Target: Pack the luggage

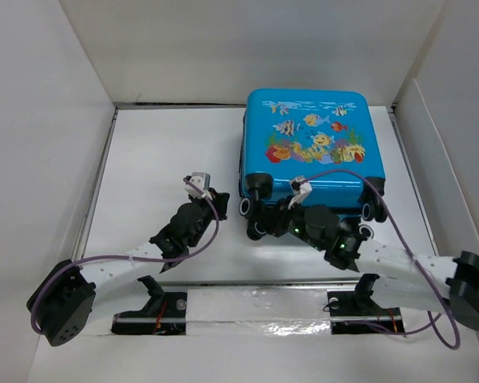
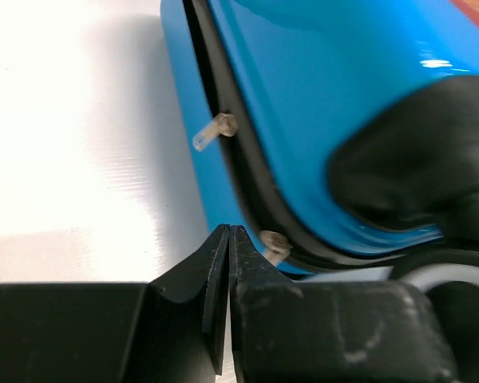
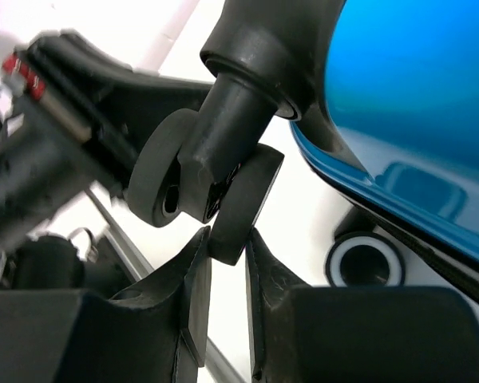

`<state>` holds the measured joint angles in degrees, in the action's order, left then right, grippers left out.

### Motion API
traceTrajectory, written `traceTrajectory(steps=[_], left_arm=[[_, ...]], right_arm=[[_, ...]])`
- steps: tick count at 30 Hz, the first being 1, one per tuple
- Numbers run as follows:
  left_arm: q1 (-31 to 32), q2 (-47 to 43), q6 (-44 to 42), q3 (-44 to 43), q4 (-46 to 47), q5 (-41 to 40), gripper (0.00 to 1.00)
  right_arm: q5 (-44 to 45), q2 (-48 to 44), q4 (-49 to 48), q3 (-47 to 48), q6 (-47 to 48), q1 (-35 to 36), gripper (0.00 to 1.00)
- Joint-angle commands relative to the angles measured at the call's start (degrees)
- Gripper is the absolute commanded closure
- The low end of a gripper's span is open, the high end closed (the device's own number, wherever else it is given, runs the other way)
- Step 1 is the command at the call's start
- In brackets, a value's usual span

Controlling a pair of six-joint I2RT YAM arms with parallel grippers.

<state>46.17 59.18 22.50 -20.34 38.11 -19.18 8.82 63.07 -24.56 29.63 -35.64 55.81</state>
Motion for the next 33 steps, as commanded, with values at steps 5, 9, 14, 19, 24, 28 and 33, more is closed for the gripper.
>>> traceTrajectory(steps=[5, 9, 14, 19, 24, 28, 33], left_arm=[[1.4, 1.2, -0.4, -2.2, 2.2, 3.4, 1.0], [1.4, 2.3, -0.3, -2.3, 2.8, 3.9, 1.0], [8.3, 4.1, -4.4, -2.2, 7.1, 14.4, 1.0], [15.5, 12.1, -5.5, -4.2, 9.0, 15.9, 0.94], [16.1, 18.1, -3.4, -5.2, 14.9, 16.6, 0.69], [16.1, 20.4, -4.7, -8.0, 14.6, 12.6, 0.67], [16.1, 23.2, -6.3, -10.9, 15.2, 9.4, 0.65]], right_arm=[[15.3, -20.2, 23.0, 1.2, 10.2, -1.6, 1.0], [16.1, -29.2, 31.2, -0.2, 10.2, -1.6, 1.0], [14.4, -31.1, 33.3, -0.4, 10.8, -1.6, 1.0], [13.3, -29.5, 32.4, 0.3, 10.9, -1.6, 1.0], [11.4, -30.2, 29.0, -1.1, 10.7, -1.6, 1.0], [10.2, -29.8, 28.3, -1.7, 10.7, -1.6, 1.0], [8.6, -28.6, 26.7, -1.9, 10.8, -1.6, 1.0]])
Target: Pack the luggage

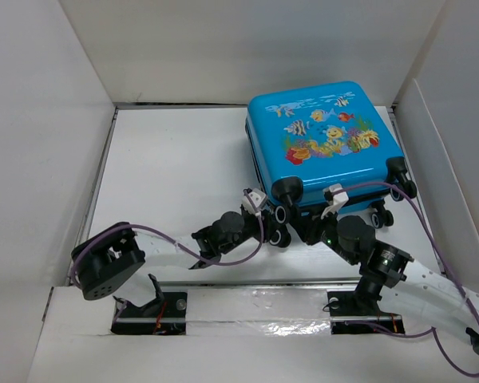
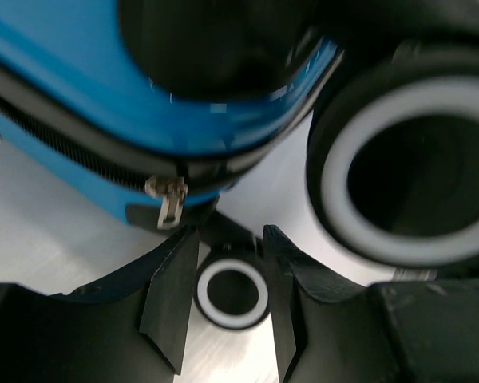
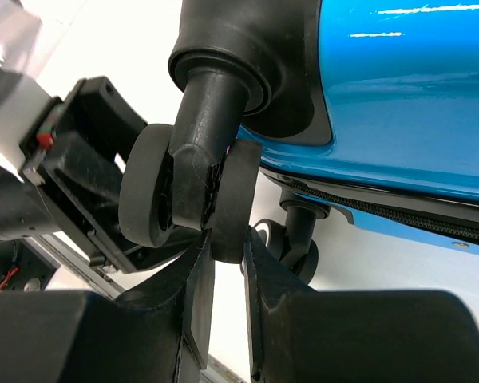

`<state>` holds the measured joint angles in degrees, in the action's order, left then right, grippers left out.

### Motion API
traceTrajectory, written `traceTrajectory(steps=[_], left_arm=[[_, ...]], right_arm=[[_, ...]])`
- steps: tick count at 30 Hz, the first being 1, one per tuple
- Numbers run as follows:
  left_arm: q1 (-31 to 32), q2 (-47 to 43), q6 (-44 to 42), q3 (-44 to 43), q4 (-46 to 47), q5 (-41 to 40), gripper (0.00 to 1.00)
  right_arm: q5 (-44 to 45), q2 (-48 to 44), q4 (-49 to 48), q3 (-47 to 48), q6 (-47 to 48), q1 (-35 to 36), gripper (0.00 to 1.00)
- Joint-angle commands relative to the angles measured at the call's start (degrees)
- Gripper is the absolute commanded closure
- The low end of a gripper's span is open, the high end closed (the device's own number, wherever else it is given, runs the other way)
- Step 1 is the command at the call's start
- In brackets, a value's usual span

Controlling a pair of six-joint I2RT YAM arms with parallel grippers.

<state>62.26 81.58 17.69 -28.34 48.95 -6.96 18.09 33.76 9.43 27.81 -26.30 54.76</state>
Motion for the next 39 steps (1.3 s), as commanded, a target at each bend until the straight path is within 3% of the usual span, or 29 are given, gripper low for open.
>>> traceTrajectory(steps=[1, 11, 19, 23, 27, 29, 39], left_arm=[[0.1, 1.0, -1.8, -3.2, 4.7, -4.0, 0.65], [0.1, 3.1, -3.5, -4.9, 4.9, -18.3, 0.68], [0.1, 3.9, -4.9, -5.4, 8.9, -16.1, 0.68], [0.1, 3.0, -5.3, -5.3, 6.3, -16.2, 0.67], [0.1, 0.2, -4.7, -1.8, 5.7, -14.0, 0.46], [0.1, -0.6, -4.6, -1.3, 4.6, -13.1, 0.44], [0.1, 3.0, -7.1, -5.7, 4.8, -13.1, 0.55]], right_arm=[[-0.9, 1.0, -7.4, 0.0, 1.5, -0.5, 1.0], [-2.0, -0.4, -7.4, -0.4, 1.7, -0.5, 1.0], [-3.8, 0.0, -8.0, -1.1, 1.4, -0.5, 1.0], [-3.7, -0.2, -8.0, -1.3, 1.4, -0.5, 1.0], [-3.5, 0.1, -8.8, -1.7, 1.4, -0.5, 1.0], [-3.5, 0.3, -8.8, -1.7, 1.4, -0.5, 1.0], [-4.1, -0.7, -8.6, -1.7, 1.4, -0.5, 1.0]])
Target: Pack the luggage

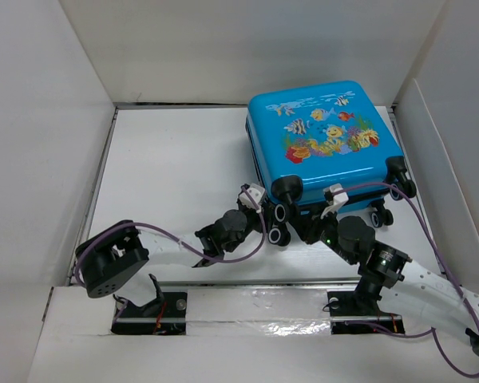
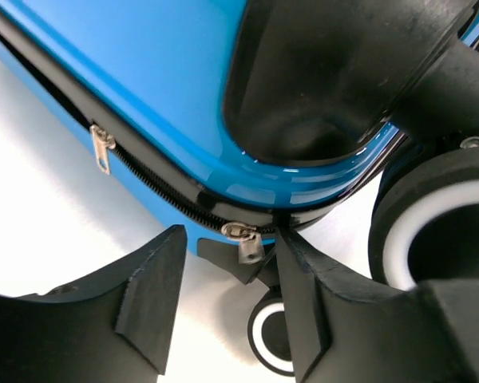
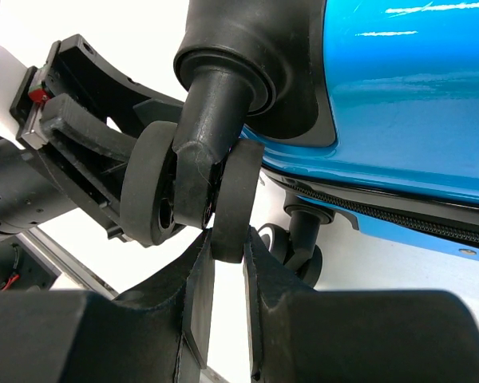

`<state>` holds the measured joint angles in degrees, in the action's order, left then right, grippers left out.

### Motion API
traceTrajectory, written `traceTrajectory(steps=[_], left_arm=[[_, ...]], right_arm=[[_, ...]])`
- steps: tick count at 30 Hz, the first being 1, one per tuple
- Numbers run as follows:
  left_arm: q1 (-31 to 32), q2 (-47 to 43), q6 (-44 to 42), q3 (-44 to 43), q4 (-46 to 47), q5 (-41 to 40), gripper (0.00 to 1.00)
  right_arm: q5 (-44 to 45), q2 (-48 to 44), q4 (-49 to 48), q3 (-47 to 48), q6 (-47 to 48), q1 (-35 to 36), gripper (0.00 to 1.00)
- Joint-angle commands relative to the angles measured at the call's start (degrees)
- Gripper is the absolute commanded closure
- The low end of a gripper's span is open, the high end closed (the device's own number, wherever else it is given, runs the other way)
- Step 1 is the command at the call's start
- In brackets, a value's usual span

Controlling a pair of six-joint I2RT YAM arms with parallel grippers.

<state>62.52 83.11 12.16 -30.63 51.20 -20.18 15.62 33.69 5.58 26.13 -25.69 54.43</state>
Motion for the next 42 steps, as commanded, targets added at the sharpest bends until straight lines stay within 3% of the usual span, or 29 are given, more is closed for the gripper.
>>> traceTrajectory(steps=[1, 6, 8, 9, 12, 19, 23, 31, 38, 42], left_arm=[[-1.0, 2.0, -1.4, -3.8, 2.4, 0.1, 0.57], [-3.3, 2.9, -0.6, -4.3, 3.7, 1.7, 0.64], [-3.3, 2.9, -1.2, -4.8, 3.5, 2.4, 0.72], [-3.3, 3.2, -1.3, -5.2, 3.3, 2.4, 0.83], [-3.3, 3.8, -1.6, -5.7, 3.0, 2.6, 1.0], [-4.3, 3.1, -2.0, -4.2, 0.7, 1.2, 1.0], [-7.3, 0.7, -1.2, -2.2, -1.0, -2.4, 1.0], [-16.0, -1.4, -2.6, -1.4, -0.1, -0.4, 1.0], [-22.6, 2.9, 0.6, -4.3, 1.5, 2.5, 1.0], [-24.5, 0.4, 6.5, -3.6, 0.5, 3.0, 1.0]], right_arm=[[-1.6, -0.9, -4.7, 0.0, 0.8, -0.2, 1.0], [-1.7, -1.3, -4.4, 0.0, 1.1, 0.3, 1.0], [-1.9, -1.3, -4.6, -0.1, 1.1, 0.3, 1.0], [-2.2, -1.1, -4.6, -0.2, 1.1, 0.3, 1.0], [-2.4, -1.3, -4.9, -0.4, 1.0, 0.3, 1.0], [-1.6, -3.9, -4.3, -0.6, 1.2, 0.3, 1.0], [-2.6, -5.5, -3.0, -0.7, 1.7, 0.3, 1.0], [-4.5, -7.6, -1.2, -0.8, 2.1, 0.8, 1.0], [-8.5, -3.6, -3.7, -0.9, 3.2, 0.8, 1.0], [-11.3, 2.4, -9.6, -0.7, 4.2, 1.4, 1.0]])
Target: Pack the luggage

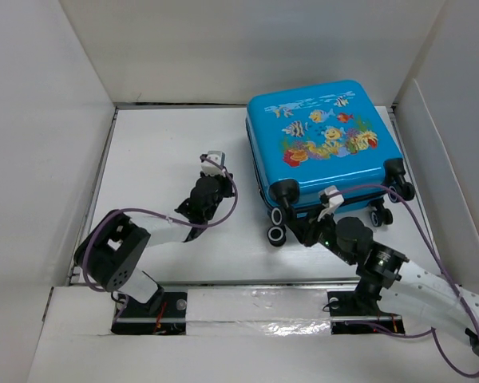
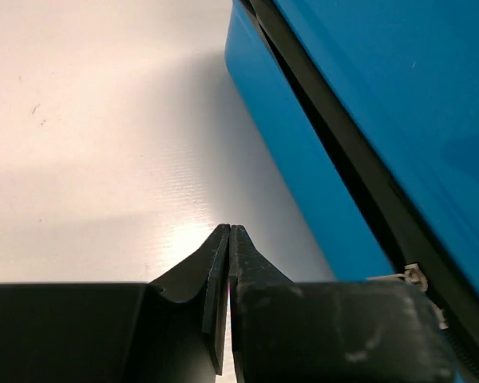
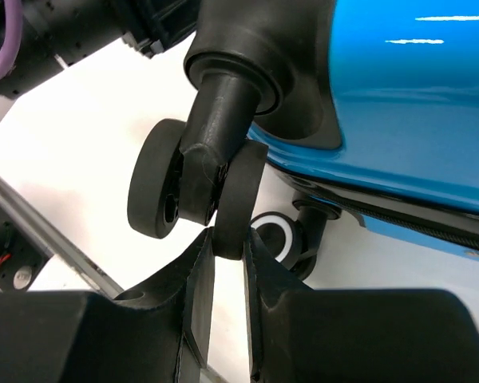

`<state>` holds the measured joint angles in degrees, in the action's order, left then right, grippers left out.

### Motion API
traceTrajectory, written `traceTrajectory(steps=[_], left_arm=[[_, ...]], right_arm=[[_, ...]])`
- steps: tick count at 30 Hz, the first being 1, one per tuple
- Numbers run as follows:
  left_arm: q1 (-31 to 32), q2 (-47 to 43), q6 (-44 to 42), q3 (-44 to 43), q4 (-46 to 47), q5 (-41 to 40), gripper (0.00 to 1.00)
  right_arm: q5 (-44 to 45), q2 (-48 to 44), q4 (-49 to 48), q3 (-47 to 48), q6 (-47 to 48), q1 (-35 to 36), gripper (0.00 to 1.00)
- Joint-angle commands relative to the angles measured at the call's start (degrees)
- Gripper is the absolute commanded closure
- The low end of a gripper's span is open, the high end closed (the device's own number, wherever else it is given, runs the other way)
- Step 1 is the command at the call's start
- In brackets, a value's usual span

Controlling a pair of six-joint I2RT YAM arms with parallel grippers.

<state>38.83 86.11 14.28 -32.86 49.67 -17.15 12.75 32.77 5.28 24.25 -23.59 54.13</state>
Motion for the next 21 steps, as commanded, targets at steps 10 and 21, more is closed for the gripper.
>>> traceTrajectory(steps=[10, 21], left_arm=[[-1.4, -32.4, 18.4, 7.5, -13.4, -5.2, 0.47], [-1.4, -68.3, 28.3, 10.5, -33.7, -9.8, 0.12]], right_arm=[[-17.9, 36.6, -23.9, 18.0, 8.7, 8.6, 1.0], [-19.8, 49.3, -20.9, 34.5, 11.7, 19.7, 0.49]])
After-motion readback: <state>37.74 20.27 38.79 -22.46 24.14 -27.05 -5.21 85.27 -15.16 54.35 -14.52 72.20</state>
